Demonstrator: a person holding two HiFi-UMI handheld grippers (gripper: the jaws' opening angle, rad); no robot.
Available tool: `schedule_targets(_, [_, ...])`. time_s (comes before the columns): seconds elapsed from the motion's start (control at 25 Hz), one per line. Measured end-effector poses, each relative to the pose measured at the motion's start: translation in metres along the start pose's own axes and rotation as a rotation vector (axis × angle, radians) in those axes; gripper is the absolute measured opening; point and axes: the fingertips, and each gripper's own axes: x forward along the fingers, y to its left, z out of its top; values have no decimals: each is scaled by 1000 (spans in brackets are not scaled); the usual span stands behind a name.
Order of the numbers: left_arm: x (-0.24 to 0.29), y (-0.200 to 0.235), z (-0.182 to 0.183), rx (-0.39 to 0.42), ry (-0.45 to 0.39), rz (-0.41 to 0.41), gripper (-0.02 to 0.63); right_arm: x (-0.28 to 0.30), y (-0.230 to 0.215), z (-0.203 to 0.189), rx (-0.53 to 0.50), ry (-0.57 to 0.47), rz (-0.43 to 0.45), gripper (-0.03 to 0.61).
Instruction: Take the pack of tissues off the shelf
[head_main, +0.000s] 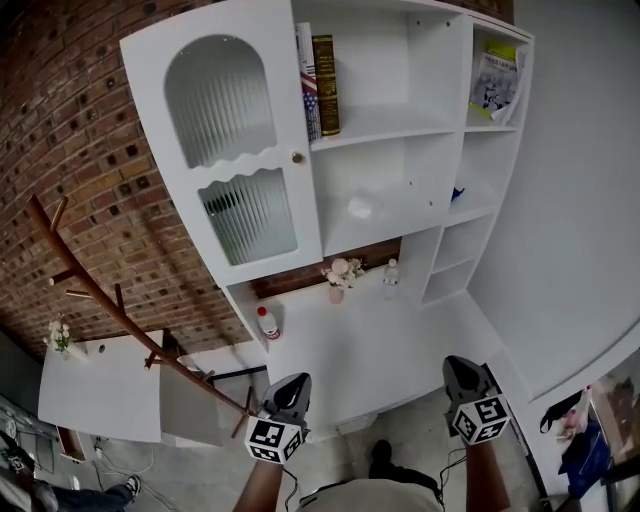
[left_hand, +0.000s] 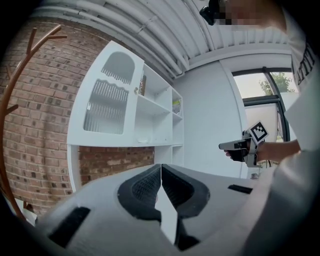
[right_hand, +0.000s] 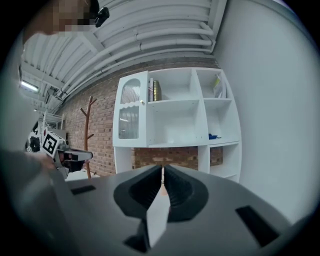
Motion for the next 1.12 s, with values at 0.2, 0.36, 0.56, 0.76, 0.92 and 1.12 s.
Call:
schedule_targets(0.2, [33,3,7,5,1,32,26,35,-27,7,-3,6,42,34])
schedule_targets(0.36, [54,4,11,7,1,67,26,61,-42,13,-13,8,90,34])
schedule_targets(0.56, [77,2,17,19,-4,111,26,95,-58,28,-42,-12,158,34])
schedule_targets(0.76, [99,2,24,41,-8,152,26,130,-74,44,-91,-22,213,34])
schedule_targets(0.92, [116,5,31,66,-13,178,26,157,-81,55,-122,-22,262,34])
schedule_targets(1.12, [132,10,43,82,-24,206,26,186,-78,72,-149,-40,327,34])
